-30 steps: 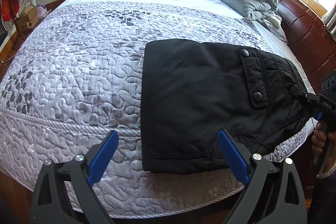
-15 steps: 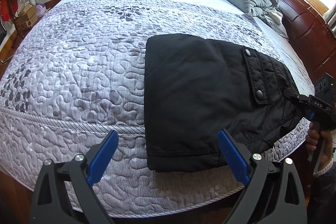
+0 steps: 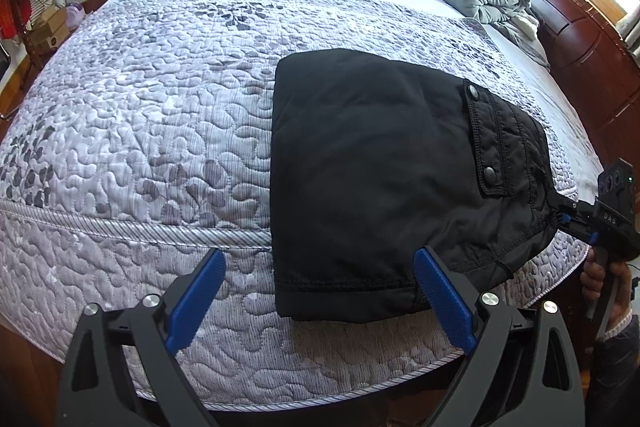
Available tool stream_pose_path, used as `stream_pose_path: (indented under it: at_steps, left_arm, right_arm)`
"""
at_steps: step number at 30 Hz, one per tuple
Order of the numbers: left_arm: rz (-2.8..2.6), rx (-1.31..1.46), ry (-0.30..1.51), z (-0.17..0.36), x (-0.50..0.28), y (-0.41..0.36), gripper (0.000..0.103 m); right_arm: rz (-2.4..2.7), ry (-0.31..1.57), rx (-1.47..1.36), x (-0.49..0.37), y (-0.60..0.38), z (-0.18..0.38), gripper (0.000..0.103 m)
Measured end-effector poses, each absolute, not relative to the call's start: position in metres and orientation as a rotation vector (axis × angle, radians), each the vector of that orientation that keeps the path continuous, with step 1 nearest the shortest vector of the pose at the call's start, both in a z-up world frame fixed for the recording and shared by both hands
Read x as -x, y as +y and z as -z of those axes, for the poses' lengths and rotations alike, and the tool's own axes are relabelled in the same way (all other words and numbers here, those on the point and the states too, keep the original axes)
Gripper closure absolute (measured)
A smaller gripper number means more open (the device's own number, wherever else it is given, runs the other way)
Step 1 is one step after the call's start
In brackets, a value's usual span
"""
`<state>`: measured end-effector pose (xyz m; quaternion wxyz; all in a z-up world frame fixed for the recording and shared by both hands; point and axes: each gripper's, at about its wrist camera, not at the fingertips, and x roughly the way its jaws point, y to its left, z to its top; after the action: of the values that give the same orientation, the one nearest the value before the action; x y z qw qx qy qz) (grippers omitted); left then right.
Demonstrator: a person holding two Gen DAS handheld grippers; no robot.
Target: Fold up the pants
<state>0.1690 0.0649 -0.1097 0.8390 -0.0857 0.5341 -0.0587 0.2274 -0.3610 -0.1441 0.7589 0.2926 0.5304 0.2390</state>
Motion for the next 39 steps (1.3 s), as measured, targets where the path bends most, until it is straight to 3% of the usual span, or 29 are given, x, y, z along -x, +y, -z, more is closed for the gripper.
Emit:
stream_pose_path:
  at_steps: [2, 4, 9, 15, 21, 23, 29, 30, 32, 34, 39]
  left_arm:
    - [0.124, 0.186, 1.134, 0.111, -0.169, 0.065, 0.007]
    - [0.125, 0.183, 1.134, 0.110, -0.168, 0.063, 0.007]
    - [0.128, 0.173, 1.128, 0.106, -0.169, 0.059, 0.007]
    - [0.129, 0.174, 1.145, 0.113, -0.173, 0.058, 0.006]
    - [0.113, 0.197, 1.172, 0.123, -0.178, 0.064, 0.006]
    - [0.111, 0.220, 1.180, 0.125, -0.180, 0.067, 0.006]
    - [0.116, 0.240, 1.206, 0.131, -0.180, 0.073, 0.006]
    - [0.111, 0.248, 1.214, 0.135, -0.181, 0.074, 0.006]
    - [0.116, 0.272, 1.225, 0.140, -0.183, 0.073, 0.006]
    - [0.125, 0.315, 1.237, 0.145, -0.184, 0.074, 0.006]
    - [0.129, 0.321, 1.233, 0.145, -0.186, 0.070, 0.006]
  right_arm:
    - [-0.514, 1.137, -0.610, -0.229, -0.357, 0.140, 0.071]
    - [-0.514, 1.110, -0.558, -0.234, -0.351, 0.128, 0.076]
    - [-0.536, 1.024, -0.464, -0.250, -0.338, 0.099, 0.078]
    - [-0.494, 1.101, -0.552, -0.269, -0.351, 0.141, 0.077]
    - [-0.485, 1.097, -0.633, -0.264, -0.362, 0.161, 0.073]
    - [-0.492, 1.102, -0.643, -0.261, -0.364, 0.160, 0.060]
    - [-0.505, 1.098, -0.648, -0.240, -0.374, 0.148, 0.048]
    - [-0.511, 1.104, -0.650, -0.238, -0.374, 0.149, 0.049]
    - [-0.524, 1.108, -0.659, -0.235, -0.373, 0.150, 0.065]
    - [-0.531, 1.116, -0.669, -0.235, -0.371, 0.153, 0.071]
    - [-0.516, 1.092, -0.612, -0.231, -0.368, 0.143, 0.079]
